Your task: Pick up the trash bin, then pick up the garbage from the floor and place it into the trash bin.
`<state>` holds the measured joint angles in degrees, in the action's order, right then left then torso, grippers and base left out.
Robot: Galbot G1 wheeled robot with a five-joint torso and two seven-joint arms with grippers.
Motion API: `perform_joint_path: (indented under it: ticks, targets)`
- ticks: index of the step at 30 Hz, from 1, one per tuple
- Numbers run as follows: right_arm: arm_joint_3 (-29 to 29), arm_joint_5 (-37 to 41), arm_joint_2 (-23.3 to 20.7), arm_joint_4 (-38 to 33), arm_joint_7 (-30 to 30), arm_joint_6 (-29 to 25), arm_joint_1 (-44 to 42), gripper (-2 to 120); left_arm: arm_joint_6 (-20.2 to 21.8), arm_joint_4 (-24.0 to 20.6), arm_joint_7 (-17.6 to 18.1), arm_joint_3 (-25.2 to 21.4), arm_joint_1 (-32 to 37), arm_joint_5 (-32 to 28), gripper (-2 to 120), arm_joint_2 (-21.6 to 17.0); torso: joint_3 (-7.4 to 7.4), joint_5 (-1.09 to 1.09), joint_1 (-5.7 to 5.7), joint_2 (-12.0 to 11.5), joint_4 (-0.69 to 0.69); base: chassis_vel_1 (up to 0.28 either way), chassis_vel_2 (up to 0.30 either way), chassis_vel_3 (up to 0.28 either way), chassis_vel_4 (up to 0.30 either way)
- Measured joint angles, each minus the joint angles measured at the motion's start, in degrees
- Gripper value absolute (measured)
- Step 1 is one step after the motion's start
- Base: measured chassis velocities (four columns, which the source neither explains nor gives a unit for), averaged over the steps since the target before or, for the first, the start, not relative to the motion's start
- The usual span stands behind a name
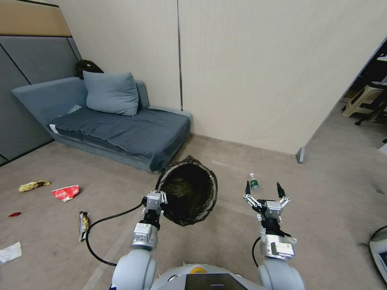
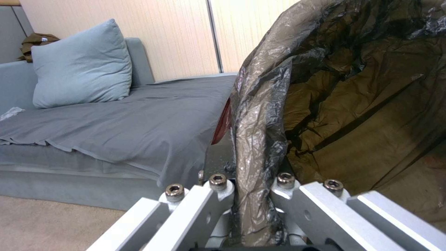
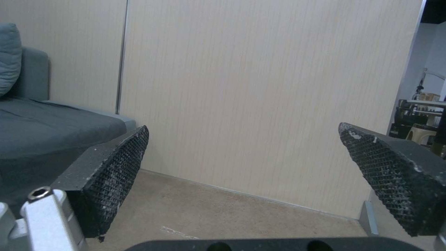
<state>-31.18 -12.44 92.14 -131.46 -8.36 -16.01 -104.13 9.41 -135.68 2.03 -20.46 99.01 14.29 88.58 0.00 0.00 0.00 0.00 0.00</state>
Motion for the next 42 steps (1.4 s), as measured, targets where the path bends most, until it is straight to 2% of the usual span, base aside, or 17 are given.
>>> perform_joint_path:
  ticks: [26,42]
  targets:
    - [0.23,0.84,0.0,-0.03,0.5,0.15,-0.13,100,-0.35,0.07,0.25,0.59,0.29,1.12,1,-0.44,0.0,0.0,0.0,0.0,0.0,-0.003,0.002,0.002,-0.003]
    - [0.13,0.67,0.0,0.17,0.48,-0.01,-0.09,100,-0.6,0.33,0.39,0.83,0.32,1.8,1,-0.41,0.0,-0.01,0.0,0.0,0.01,-0.183,0.195,0.197,-0.178]
